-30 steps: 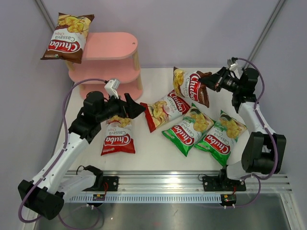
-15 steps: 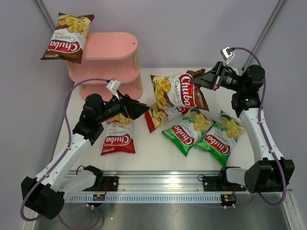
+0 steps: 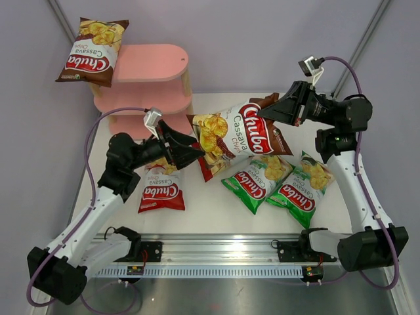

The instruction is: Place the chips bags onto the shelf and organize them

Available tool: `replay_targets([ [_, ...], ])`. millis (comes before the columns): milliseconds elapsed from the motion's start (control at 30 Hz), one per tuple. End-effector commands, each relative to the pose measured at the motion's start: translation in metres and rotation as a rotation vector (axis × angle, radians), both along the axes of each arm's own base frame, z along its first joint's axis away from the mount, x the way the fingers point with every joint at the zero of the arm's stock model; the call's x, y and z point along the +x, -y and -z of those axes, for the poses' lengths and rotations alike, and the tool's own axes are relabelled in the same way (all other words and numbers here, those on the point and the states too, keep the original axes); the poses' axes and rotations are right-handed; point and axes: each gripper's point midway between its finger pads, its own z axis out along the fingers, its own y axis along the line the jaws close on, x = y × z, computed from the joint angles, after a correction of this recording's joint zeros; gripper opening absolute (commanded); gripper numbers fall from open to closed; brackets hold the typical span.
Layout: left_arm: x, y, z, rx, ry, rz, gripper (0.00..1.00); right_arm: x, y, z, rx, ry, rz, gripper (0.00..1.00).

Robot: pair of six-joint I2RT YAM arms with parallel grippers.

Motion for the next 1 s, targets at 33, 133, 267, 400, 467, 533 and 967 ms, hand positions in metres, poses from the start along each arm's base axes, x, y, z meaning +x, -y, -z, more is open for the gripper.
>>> replay_targets([
  [33, -0.017, 0.002, -0.020, -0.056, 0.078, 0.078, 0.99, -0.053, -0.006, -0.056, 0.070, 0.195, -0.086, 0.00],
  [133, -0.036, 0.006, -0.033, -0.145, 0.100, 0.181, 0.99, -0.067, -0.013, -0.070, 0.092, 0.228, -0.128, 0.00],
  [267, -0.064, 0.005, -0.065, -0.286, 0.165, 0.307, 0.99, -0.070, -0.020, -0.075, 0.110, 0.229, -0.154, 0.00],
  [400, -0.078, 0.003, -0.082, -0.341, 0.212, 0.357, 0.99, -0.070, -0.024, -0.077, 0.123, 0.222, -0.167, 0.00],
  [467, -0.085, 0.003, -0.090, -0.358, 0.239, 0.374, 0.99, -0.068, -0.026, -0.076, 0.132, 0.212, -0.167, 0.00],
  [533, -0.090, 0.004, -0.098, -0.368, 0.255, 0.390, 0.99, -0.065, -0.029, -0.076, 0.138, 0.203, -0.170, 0.00],
  [967, -0.099, 0.000, -0.106, -0.370, 0.268, 0.342, 0.60, -0.027, -0.040, -0.045, 0.063, 0.177, -0.108, 0.00],
])
